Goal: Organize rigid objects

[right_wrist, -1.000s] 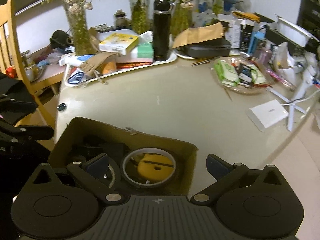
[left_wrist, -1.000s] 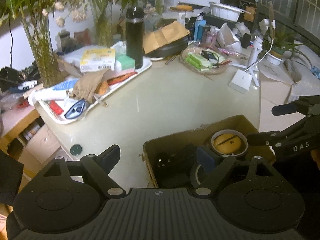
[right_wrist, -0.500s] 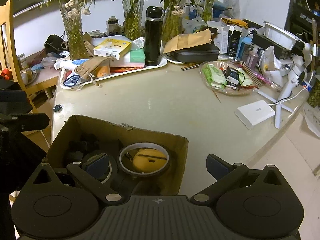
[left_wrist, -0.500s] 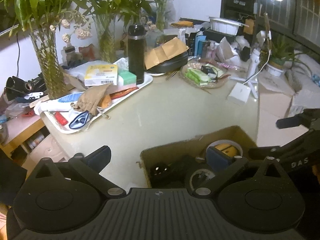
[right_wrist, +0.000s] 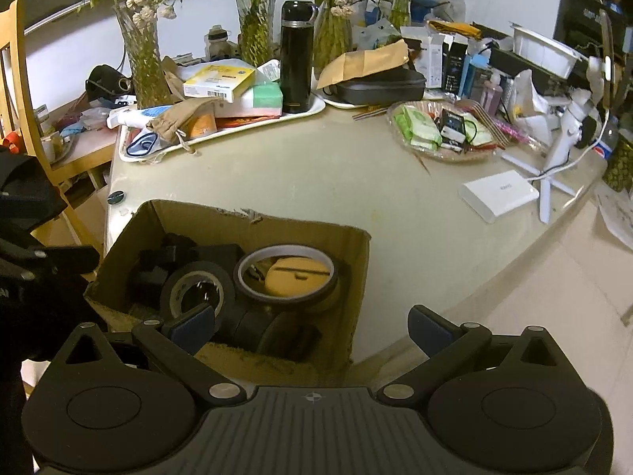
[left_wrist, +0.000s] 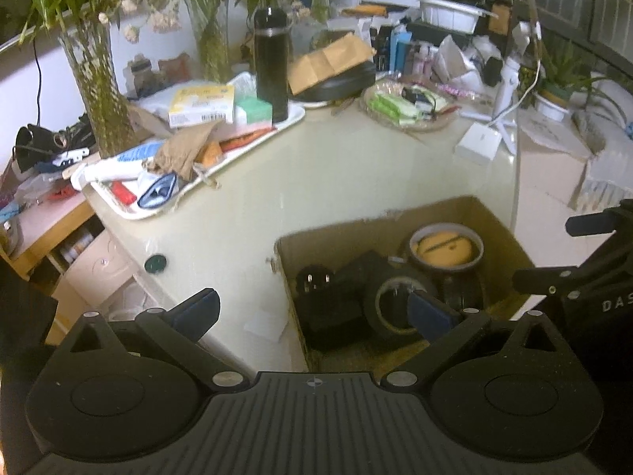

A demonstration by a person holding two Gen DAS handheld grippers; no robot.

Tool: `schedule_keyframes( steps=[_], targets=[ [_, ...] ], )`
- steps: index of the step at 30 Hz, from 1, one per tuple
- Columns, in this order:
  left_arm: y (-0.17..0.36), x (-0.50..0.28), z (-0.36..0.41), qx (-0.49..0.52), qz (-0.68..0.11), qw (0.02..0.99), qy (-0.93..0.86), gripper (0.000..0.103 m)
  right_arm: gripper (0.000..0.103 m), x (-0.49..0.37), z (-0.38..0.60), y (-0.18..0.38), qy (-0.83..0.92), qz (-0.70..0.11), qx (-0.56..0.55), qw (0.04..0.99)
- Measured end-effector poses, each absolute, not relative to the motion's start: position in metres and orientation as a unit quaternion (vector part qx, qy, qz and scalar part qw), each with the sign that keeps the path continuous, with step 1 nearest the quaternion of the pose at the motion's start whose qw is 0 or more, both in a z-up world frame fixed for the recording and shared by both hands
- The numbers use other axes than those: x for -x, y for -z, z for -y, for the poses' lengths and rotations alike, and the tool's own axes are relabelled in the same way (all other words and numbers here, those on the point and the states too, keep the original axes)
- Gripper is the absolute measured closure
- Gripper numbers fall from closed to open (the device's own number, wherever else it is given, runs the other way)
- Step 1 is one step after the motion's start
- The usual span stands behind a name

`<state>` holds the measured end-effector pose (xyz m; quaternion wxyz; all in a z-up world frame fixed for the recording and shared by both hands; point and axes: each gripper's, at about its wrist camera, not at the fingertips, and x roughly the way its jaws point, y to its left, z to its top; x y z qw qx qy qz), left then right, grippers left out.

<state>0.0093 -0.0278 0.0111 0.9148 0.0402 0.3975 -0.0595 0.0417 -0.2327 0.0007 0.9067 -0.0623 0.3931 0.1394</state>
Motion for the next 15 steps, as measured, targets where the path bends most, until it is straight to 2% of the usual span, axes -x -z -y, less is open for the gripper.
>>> schedule_keyframes(
  steps=[15],
  targets=[
    [0.020,0.010,0.029,-0.045,-0.458,0.886,0.054,0.000,0.000,-0.021,0.221,0.025,-0.141,-0.449,0.061,0.880]
  ],
)
